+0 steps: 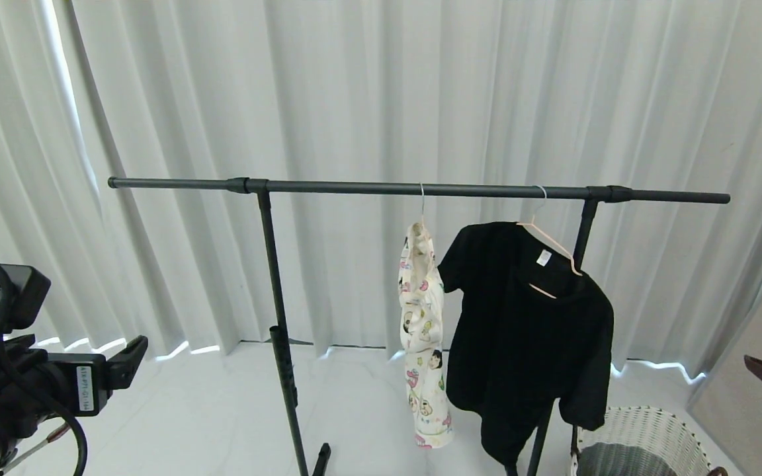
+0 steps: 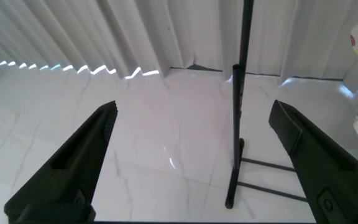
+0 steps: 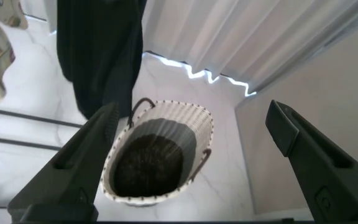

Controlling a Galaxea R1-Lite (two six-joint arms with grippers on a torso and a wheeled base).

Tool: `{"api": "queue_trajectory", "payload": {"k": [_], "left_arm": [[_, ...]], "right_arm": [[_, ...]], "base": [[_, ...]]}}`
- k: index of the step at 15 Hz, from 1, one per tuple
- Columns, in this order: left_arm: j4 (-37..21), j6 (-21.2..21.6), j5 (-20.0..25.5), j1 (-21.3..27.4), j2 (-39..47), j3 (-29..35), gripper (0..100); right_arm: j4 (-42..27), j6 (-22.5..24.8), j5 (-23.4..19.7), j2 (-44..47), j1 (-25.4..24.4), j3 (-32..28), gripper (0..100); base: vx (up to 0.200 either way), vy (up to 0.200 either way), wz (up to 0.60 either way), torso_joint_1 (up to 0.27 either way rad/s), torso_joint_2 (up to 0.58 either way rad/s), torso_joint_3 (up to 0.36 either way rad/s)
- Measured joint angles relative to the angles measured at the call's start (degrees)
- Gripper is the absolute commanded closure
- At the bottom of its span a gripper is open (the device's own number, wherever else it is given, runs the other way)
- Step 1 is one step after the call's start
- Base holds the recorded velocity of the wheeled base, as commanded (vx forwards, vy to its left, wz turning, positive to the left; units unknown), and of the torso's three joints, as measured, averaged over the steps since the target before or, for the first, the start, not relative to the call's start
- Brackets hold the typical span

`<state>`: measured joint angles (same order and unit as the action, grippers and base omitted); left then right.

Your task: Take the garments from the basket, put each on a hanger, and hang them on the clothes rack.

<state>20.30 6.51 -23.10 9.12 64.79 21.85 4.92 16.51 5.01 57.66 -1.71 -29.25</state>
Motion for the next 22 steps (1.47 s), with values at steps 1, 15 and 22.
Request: {"api": "queue_trajectory", "payload": {"k": [1,15,22], "left_arm": [[-0.05,-0.02,0.01,0.02,0.01,-0.13,0],[-0.02,-0.02,-3.0,-0.33,-4.0,-8.34,0],[0.0,0.0,-5.14,-0.33,-7.88,-9.69,0]], "right_arm": [[0.33,0.27,-0.01,0.0,-0.02,0.37,0],[0.68,0.62,-0.01,-0.56,0.0,0.85,0],[0.71,0.43,-0.01,-1.05,1.52,0.91,0]], "base": [[-0.2,0.0,0.0,-0.002,0.01,0.002],[-0.029,0.0,0.0,-0.035,0.08,0.044],[0.0,0.0,0.0,-0.226,0.51,0.282]]}}
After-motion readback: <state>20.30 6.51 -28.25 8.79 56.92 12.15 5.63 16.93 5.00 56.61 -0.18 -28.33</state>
